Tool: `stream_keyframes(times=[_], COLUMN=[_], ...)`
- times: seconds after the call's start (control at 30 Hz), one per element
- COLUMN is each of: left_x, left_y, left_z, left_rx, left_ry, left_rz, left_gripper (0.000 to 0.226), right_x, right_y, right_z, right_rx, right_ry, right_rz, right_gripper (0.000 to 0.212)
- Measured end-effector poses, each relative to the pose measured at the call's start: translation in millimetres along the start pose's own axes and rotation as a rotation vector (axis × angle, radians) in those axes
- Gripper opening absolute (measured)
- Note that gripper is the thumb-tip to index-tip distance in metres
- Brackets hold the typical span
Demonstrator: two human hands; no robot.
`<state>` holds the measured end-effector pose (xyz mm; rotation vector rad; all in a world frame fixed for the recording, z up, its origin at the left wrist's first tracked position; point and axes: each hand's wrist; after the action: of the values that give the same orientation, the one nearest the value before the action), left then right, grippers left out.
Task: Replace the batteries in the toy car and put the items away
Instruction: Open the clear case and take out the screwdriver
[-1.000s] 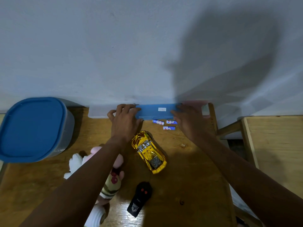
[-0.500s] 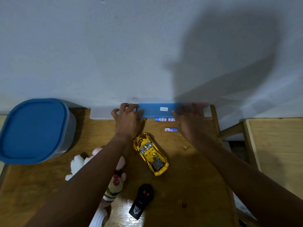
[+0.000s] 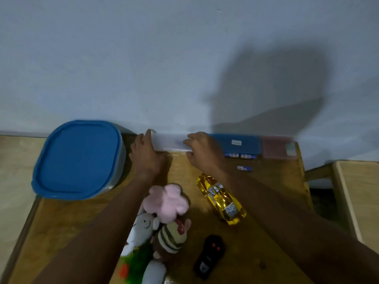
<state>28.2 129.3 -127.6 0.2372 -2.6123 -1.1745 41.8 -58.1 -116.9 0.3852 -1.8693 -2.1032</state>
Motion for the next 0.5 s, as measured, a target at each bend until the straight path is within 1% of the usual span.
stream_keyframes(times=[0.07, 0.13, 0.2, 0.27, 0.33, 0.4, 0.5], left_x=[-4.0, -7.9, -13.1, -17.9, -21.0, -24.5, -30.8], left_y=[-0.4, 0.0, 0.3, 0.9, 2.3, 4.9, 7.5], left_z=[9.2, 13.0, 17.5, 27.1, 37.8, 44.0, 50.7], left_rx=[0.138, 0.279, 0.337, 0.354, 0.365, 0.352, 0.364], left_ry=[-0.018, -0.076, -0.104, -0.101, -0.103, -0.111, -0.105], left_rz=[-0.005, -0.021, -0.048, -0.066, -0.061, -0.044, 0.006], left_gripper=[0.077, 0.058, 0.042, 0.036, 0.039, 0.046, 0.054], right_x=[-13.4, -23.5, -29.2, -33.3, -36.2, -39.7, -46.4], right_y=[-7.2, -13.4, -18.0, -22.0, -23.9, -24.6, -16.5], right_z=[13.1, 23.2, 27.8, 29.2, 31.3, 33.2, 38.8], right_rx=[0.043, 0.09, 0.163, 0.269, 0.378, 0.461, 0.469], right_ry=[0.031, 0.079, 0.092, 0.128, 0.189, 0.232, 0.249], right_rz=[0.016, 0.033, 0.052, 0.099, 0.199, 0.25, 0.275], right_gripper=[0.039, 0.042, 0.036, 0.033, 0.038, 0.041, 0.039])
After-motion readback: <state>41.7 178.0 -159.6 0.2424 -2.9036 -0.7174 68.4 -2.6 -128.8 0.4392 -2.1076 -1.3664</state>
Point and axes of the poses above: each hand's wrist, its own x-axis away from the middle knuckle, its own y-axis out of the back of the hand, z = x × y, and after that the axes turned 12 degrees about x, right-handed
